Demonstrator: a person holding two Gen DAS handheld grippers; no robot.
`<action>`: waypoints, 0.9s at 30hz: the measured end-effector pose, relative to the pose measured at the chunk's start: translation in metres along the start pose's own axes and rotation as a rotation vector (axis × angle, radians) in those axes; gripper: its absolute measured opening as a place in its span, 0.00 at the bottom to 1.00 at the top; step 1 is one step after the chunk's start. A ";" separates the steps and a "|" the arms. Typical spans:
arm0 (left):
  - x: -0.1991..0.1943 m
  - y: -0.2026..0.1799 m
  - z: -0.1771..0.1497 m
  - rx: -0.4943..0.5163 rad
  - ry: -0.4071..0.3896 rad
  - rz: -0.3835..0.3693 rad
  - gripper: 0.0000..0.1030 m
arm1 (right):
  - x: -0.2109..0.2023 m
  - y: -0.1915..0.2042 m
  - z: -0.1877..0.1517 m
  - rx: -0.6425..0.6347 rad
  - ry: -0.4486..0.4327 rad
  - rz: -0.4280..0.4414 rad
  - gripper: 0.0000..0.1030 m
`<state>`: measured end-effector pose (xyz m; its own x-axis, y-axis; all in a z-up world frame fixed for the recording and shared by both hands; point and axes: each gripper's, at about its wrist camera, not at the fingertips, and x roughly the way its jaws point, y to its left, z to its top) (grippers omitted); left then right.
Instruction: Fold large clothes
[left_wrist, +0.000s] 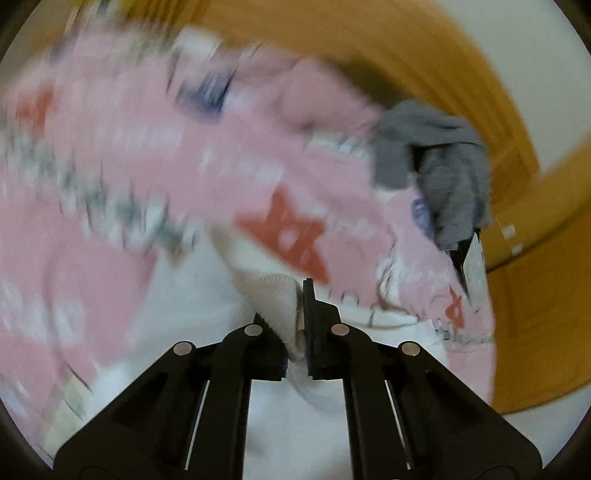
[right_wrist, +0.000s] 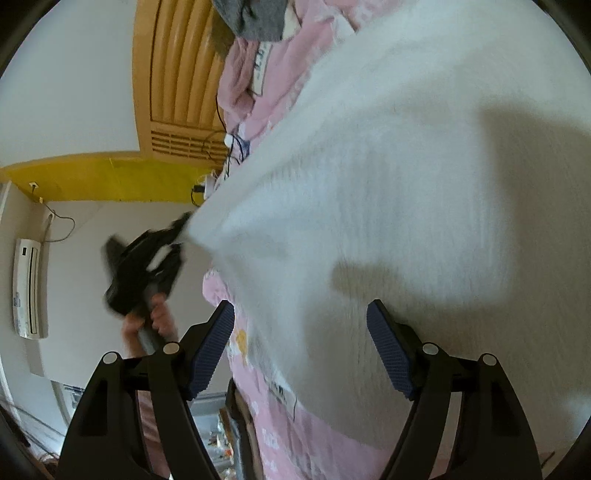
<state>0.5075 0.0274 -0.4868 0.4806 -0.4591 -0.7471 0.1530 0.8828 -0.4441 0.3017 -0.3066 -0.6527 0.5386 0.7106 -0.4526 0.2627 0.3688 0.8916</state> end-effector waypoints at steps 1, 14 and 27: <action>-0.001 -0.011 0.002 0.043 -0.013 0.038 0.06 | 0.001 0.002 0.003 -0.009 -0.021 -0.006 0.70; 0.180 0.072 0.027 -0.223 0.389 0.155 0.06 | 0.061 0.017 0.088 -0.139 -0.152 -0.418 0.58; 0.081 0.092 0.038 -0.213 0.495 -0.059 0.94 | 0.009 0.024 0.149 -0.110 -0.041 -0.451 0.58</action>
<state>0.5936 0.0751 -0.5695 0.0041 -0.5449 -0.8385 -0.0358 0.8379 -0.5447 0.4318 -0.3812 -0.6338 0.4215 0.4413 -0.7922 0.3927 0.6986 0.5981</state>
